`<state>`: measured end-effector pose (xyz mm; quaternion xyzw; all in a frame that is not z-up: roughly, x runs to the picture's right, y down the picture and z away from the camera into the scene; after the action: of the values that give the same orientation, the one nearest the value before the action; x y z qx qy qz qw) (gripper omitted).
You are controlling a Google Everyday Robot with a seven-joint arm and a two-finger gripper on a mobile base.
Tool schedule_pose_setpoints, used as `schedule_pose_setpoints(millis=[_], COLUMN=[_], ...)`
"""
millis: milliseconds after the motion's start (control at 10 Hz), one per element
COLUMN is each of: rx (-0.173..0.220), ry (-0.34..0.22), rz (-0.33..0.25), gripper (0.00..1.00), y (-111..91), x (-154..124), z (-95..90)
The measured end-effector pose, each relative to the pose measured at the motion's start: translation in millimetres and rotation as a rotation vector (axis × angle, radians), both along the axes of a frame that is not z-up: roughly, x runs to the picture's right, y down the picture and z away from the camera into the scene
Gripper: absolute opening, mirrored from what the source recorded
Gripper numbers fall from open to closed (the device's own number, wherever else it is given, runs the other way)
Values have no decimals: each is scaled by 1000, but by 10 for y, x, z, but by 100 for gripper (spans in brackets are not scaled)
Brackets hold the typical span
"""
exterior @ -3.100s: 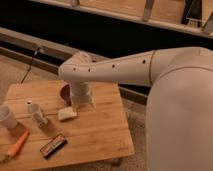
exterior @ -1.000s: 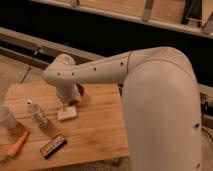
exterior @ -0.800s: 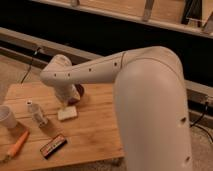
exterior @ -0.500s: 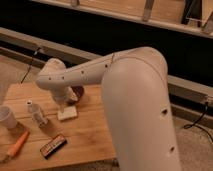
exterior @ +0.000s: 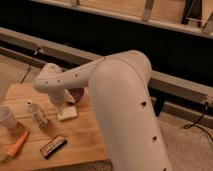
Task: Wipe the white sponge on the table
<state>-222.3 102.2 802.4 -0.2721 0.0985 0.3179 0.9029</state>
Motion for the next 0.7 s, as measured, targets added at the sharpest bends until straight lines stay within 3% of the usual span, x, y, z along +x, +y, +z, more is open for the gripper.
schedule_pose_setpoints(millis=[300,700], rx=[-24,-67], ry=[-65,-113], rz=[-13,-104], gripper=[65,65], y=[10,182], x=[-15,-31], z=[77,160])
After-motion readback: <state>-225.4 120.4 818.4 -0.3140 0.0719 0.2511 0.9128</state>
